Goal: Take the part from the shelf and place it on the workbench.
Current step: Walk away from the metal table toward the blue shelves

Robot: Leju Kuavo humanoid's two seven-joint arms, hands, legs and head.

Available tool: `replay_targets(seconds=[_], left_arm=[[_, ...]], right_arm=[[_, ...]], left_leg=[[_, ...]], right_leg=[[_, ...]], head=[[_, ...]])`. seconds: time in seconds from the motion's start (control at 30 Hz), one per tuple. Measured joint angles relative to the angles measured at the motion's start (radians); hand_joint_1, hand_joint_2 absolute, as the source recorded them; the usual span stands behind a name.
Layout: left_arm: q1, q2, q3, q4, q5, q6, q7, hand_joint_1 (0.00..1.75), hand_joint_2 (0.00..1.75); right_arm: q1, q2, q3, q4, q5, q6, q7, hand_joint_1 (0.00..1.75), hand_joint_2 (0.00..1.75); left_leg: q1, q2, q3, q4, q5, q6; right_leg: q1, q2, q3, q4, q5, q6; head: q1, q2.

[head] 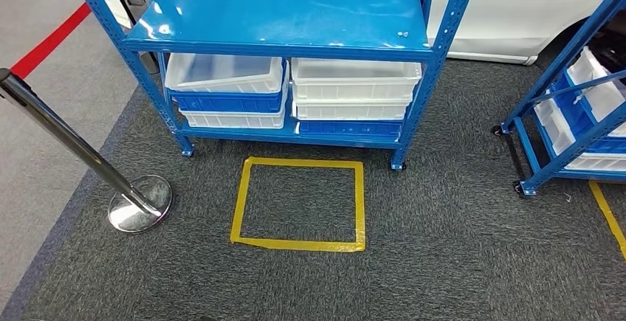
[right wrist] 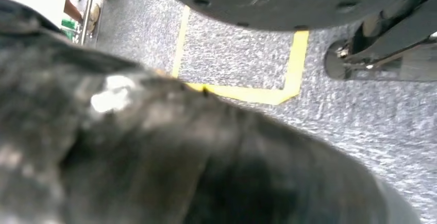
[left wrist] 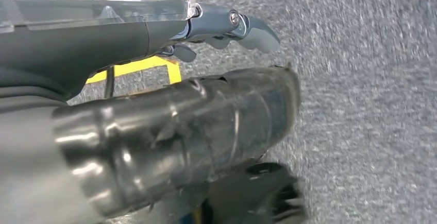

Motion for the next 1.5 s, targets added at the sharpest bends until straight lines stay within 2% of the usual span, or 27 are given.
replay_targets(seconds=[0.03, 0.07, 0.1, 0.17, 0.23, 0.3, 0.4, 0.43, 0.5, 0.53, 0.57, 0.6, 0.67, 0.7, 0.77, 0.9, 0.97, 1.03, 1.07, 1.1, 1.13, 1.2, 1.23, 1.27, 1.4, 1.43, 1.5], left_arm=[[0.002, 0.0, 0.001, 0.0, 0.0, 0.0, 0.0, 0.0, 0.0], [0.004, 0.001, 0.001, 0.0, -0.001, 0.0, 0.0, 0.0, 0.0], [0.006, 0.001, 0.002, 0.0, -0.001, 0.0, 0.0, 0.0, 0.0], [0.008, 0.002, 0.003, 0.0, -0.001, 0.0, 0.0, 0.0, 0.0], [0.007, 0.005, 0.005, 0.0, -0.001, 0.0, 0.0, 0.0, 0.0], [0.004, 0.006, 0.006, 0.0, -0.001, 0.0, 0.0, 0.0, 0.0], [0.007, 0.006, 0.006, 0.0, -0.002, 0.0, 0.0, 0.0, 0.0], [0.007, 0.006, 0.007, 0.0, -0.002, 0.0, 0.0, 0.0, 0.0], [0.006, 0.006, 0.007, 0.0, -0.003, 0.0, 0.0, 0.0, 0.0], [0.005, 0.006, 0.007, 0.0, -0.004, 0.0, 0.0, 0.0, 0.0], [0.005, 0.006, 0.007, 0.0, -0.005, 0.0, 0.0, 0.0, 0.0], [0.005, 0.006, 0.008, 0.0, -0.006, 0.0, 0.0, 0.0, 0.0], [0.007, 0.006, 0.008, 0.0, -0.008, -0.001, 0.0, 0.0, 0.0], [0.007, 0.006, 0.009, 0.0, -0.008, -0.001, 0.0, 0.0, 0.0], [0.006, 0.006, 0.01, 0.0, -0.009, -0.002, 0.0, 0.0, 0.0], [-0.002, 0.006, 0.012, 0.0, -0.009, -0.002, 0.0, 0.0, 0.0], [-0.002, 0.006, 0.012, 0.0, -0.009, -0.002, 0.0, 0.0, 0.0], [0.0, 0.006, 0.013, 0.0, -0.009, -0.002, 0.0, 0.0, 0.0], [0.001, 0.006, 0.013, 0.0, -0.009, -0.002, 0.0, 0.0, 0.0], [0.003, 0.006, 0.013, 0.0, -0.009, -0.002, 0.0, 0.0, 0.0], [0.004, 0.006, 0.013, 0.0, -0.009, -0.002, 0.0, 0.0, 0.0], [0.006, 0.006, 0.014, 0.0, -0.007, -0.002, 0.0, 0.0, 0.0], [0.006, 0.007, 0.014, 0.0, -0.007, -0.002, 0.0, 0.0, 0.0], [0.005, 0.007, 0.014, 0.0, -0.006, -0.002, 0.0, 0.0, 0.0], [0.005, 0.007, 0.015, 0.0, -0.001, 0.002, 0.003, 0.0, 0.0], [0.006, 0.006, 0.015, 0.0, 0.001, 0.007, 0.007, 0.0, 0.0], [0.005, 0.004, 0.015, 0.0, 0.001, 0.023, 0.019, 0.0, 0.0]], right_arm=[[0.0, 0.0, 0.0, 0.0, 0.0, 0.0, 0.0, 0.0, 0.0], [0.0, 0.0, 0.0, 0.0, 0.001, 0.0, 0.0, 0.0, 0.0], [0.0, 0.0, 0.0, 0.0, 0.001, 0.0, 0.0, 0.0, 0.0], [0.001, 0.0, 0.0, 0.0, 0.002, 0.0, 0.0, 0.0, 0.0], [0.0, 0.0, 0.0, 0.001, 0.002, 0.0, 0.0, 0.0, 0.0], [-0.002, 0.0, 0.0, 0.001, 0.003, 0.0, 0.0, 0.0, 0.0], [-0.006, 0.0, 0.0, 0.001, 0.006, 0.001, -0.001, 0.0, 0.0], [-0.006, -0.001, 0.0, 0.0, 0.007, 0.001, -0.001, 0.0, 0.0], [-0.005, -0.001, 0.0, 0.0, 0.009, 0.001, -0.001, 0.0, 0.0], [-0.005, -0.001, 0.0, 0.0, 0.01, 0.001, -0.001, 0.0, 0.0], [-0.005, -0.002, 0.0, 0.0, 0.01, 0.001, -0.001, 0.0, 0.0], [-0.004, -0.002, 0.0, 0.0, 0.011, 0.001, -0.001, 0.0, 0.0], [-0.001, -0.004, 0.0, 0.0, 0.011, 0.001, -0.001, 0.0, 0.0], [0.001, -0.005, 0.0, 0.001, 0.011, 0.001, -0.001, 0.0, 0.0], [0.0, -0.005, 0.0, 0.001, 0.012, 0.001, -0.001, 0.0, 0.0], [-0.001, -0.006, 0.0, 0.001, 0.012, 0.001, 0.0, 0.0, 0.0], [0.0, -0.006, 0.0, 0.001, 0.012, 0.001, 0.0, 0.0, 0.0], [-0.001, -0.006, 0.0, 0.001, 0.012, 0.001, 0.0, 0.0, 0.0], [-0.001, -0.006, 0.0, 0.001, 0.012, 0.001, 0.0, 0.0, 0.0], [-0.001, -0.006, 0.0, 0.001, 0.012, 0.001, 0.0, 0.0, 0.0], [-0.001, -0.006, 0.0, 0.001, 0.012, 0.001, 0.0, 0.0, 0.0], [0.0, -0.005, 0.0, 0.001, 0.012, 0.001, 0.0, 0.0, 0.0], [-0.001, -0.004, 0.0, 0.002, 0.011, 0.001, -0.001, 0.0, 0.0], [-0.001, -0.004, 0.0, 0.002, 0.011, 0.002, -0.001, 0.0, 0.0], [-0.004, -0.004, 0.0, 0.002, 0.012, 0.002, -0.001, 0.0, 0.0], [-0.005, -0.004, 0.0, 0.002, 0.012, 0.002, -0.001, 0.0, 0.0], [-0.005, -0.004, -0.001, 0.002, 0.012, 0.002, -0.001, 0.0, 0.0]], left_leg=[[0.0, 0.0, -0.039, 0.054, -0.007, -0.001], [0.0, 0.0, -0.063, 0.075, 0.007, 0.0], [-0.001, 0.0, -0.067, 0.054, 0.043, 0.003], [-0.005, 0.0, -0.033, -0.066, 0.137, 0.016], [-0.011, 0.001, 0.002, -0.162, 0.177, 0.027], [-0.016, 0.0, 0.013, -0.187, 0.169, 0.033], [-0.008, -0.001, 0.031, -0.211, 0.17, 0.045], [-0.005, 0.0, 0.039, -0.219, 0.17, 0.051], [-0.006, 0.001, 0.049, -0.224, 0.162, 0.059], [-0.006, 0.001, 0.054, -0.224, 0.157, 0.06], [-0.005, 0.001, 0.061, -0.223, 0.15, 0.059], [-0.005, 0.0, 0.071, -0.223, 0.143, 0.057], [-0.003, -0.002, 0.094, -0.223, 0.125, 0.05], [-0.005, -0.002, 0.102, -0.222, 0.116, 0.045], [-0.007, -0.002, 0.109, -0.22, 0.102, 0.032], [-0.004, 0.001, 0.117, -0.211, 0.083, 0.01], [-0.002, 0.0, 0.072, -0.122, 0.042, 0.004], [-0.002, 0.0, -0.015, 0.018, 0.0, 0.001], [-0.002, 0.0, -0.051, 0.063, 0.0, 0.001], [-0.002, 0.0, -0.069, 0.071, 0.02, 0.002], [-0.003, 0.0, -0.068, 0.039, 0.061, 0.005], [-0.007, 0.0, -0.032, -0.085, 0.152, 0.017], [-0.01, 0.0, -0.013, -0.141, 0.176, 0.023], [-0.013, 0.0, -0.001, -0.174, 0.184, 0.029], [-0.012, -0.001, 0.017, -0.206, 0.177, 0.044], [-0.009, 0.0, 0.024, -0.214, 0.179, 0.05], [-0.006, 0.001, 0.033, -0.222, 0.177, 0.059]], right_leg=[[0.002, 0.001, 0.005, 0.0, -0.005, -0.002], [0.004, 0.003, 0.013, 0.0, -0.011, -0.003], [0.006, 0.005, 0.023, 0.0, -0.018, -0.002], [0.008, 0.008, 0.044, 0.0, -0.033, 0.001], [0.011, 0.01, 0.053, 0.001, -0.047, 0.011], [0.011, 0.009, 0.054, -0.002, -0.053, 0.023], [0.01, 0.004, 0.054, 0.015, -0.07, 0.039], [0.01, 0.004, 0.035, 0.053, -0.089, 0.043], [0.007, 0.004, -0.04, 0.179, -0.138, 0.049], [0.005, 0.004, -0.079, 0.236, -0.151, 0.052], [0.003, 0.003, -0.107, 0.266, -0.144, 0.055], [0.0, 0.003, -0.115, 0.258, -0.116, 0.057], [-0.006, 0.002, -0.083, 0.148, -0.022, 0.057], [-0.005, 0.002, -0.061, 0.09, 0.01, 0.055], [0.0, 0.002, -0.033, 0.027, 0.025, 0.044], [0.001, 0.003, -0.015, 0.009, 0.008, 0.017], [-0.001, 0.0, 0.0, 0.0, 0.003, 0.005], [0.002, 0.0, 0.01, -0.002, -0.006, -0.003], [0.003, 0.001, 0.017, -0.002, -0.011, -0.005], [0.004, 0.003, 0.024, -0.002, -0.018, -0.005], [0.004, 0.005, 0.035, -0.002, -0.024, -0.004], [0.006, 0.008, 0.052, -0.002, -0.039, 0.002], [0.007, 0.009, 0.056, -0.001, -0.046, 0.006], [0.008, 0.008, 0.056, -0.001, -0.05, 0.012], [0.006, 0.005, 0.06, 0.0, -0.064, 0.034], [0.006, 0.004, 0.051, 0.026, -0.079, 0.038], [0.004, 0.004, -0.007, 0.134, -0.131, 0.044]], head=[[0.0, 0.0], [0.0, 0.0], [0.0, 0.0], [0.0, 0.0], [0.001, 0.0], [0.001, 0.0], [0.001, 0.0], [0.002, 0.0], [0.002, 0.0], [0.002, 0.0], [0.002, 0.0], [0.002, 0.0], [0.002, 0.0], [0.003, 0.0], [0.002, 0.0], [-0.001, 0.0], [-0.001, 0.0], [-0.002, 0.0], [-0.002, 0.0], [-0.002, 0.0], [-0.002, 0.0], [-0.001, 0.0], [-0.001, 0.0], [-0.001, 0.0], [0.0, 0.0], [0.0, 0.0], [0.001, 0.0]])
